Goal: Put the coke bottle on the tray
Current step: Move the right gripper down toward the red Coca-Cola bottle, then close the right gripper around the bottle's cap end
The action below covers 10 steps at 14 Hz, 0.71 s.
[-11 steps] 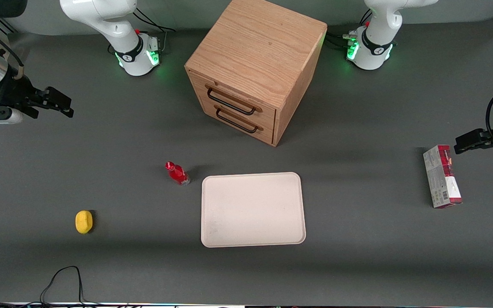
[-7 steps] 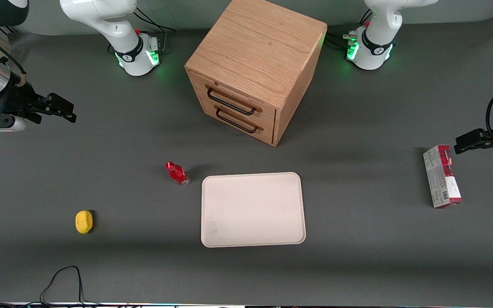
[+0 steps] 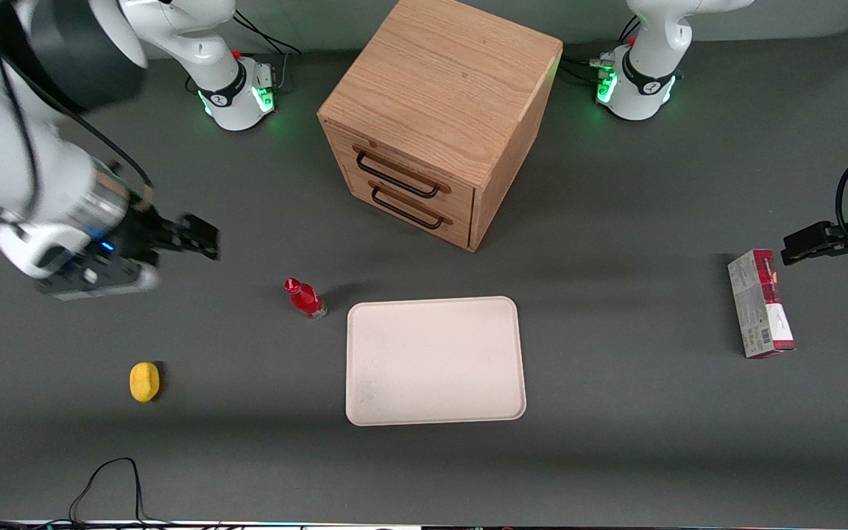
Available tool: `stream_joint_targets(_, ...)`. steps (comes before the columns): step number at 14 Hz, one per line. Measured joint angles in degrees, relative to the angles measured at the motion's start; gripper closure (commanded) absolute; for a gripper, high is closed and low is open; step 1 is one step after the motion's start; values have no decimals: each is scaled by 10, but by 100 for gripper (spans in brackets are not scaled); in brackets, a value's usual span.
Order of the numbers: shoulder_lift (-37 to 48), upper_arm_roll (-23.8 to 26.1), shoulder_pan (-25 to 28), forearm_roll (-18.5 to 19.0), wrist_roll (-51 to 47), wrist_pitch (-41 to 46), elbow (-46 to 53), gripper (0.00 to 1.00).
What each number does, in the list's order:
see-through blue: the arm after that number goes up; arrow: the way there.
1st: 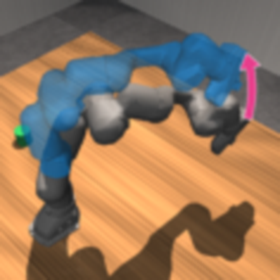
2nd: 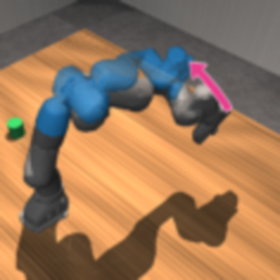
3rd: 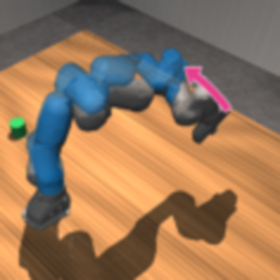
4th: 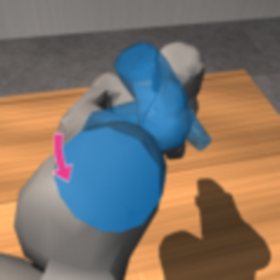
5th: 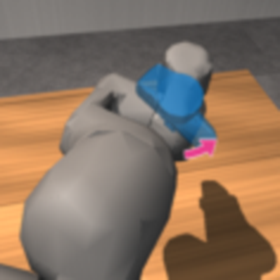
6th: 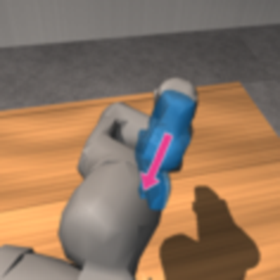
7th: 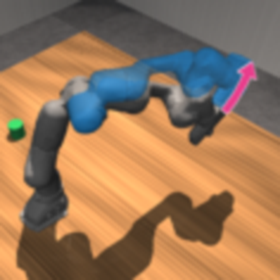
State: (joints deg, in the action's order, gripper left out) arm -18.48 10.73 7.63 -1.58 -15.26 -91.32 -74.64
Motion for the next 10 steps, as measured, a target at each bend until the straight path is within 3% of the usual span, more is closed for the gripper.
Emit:
stream_joint_targets(4,-74,13,7,11,-44,-80,-16,0)
stream_joint_targets(6,-81,18,17,38,-82,-158,-85,0)
stream_joint_targets(10,-64,26,23,47,-113,-320,-244,0)
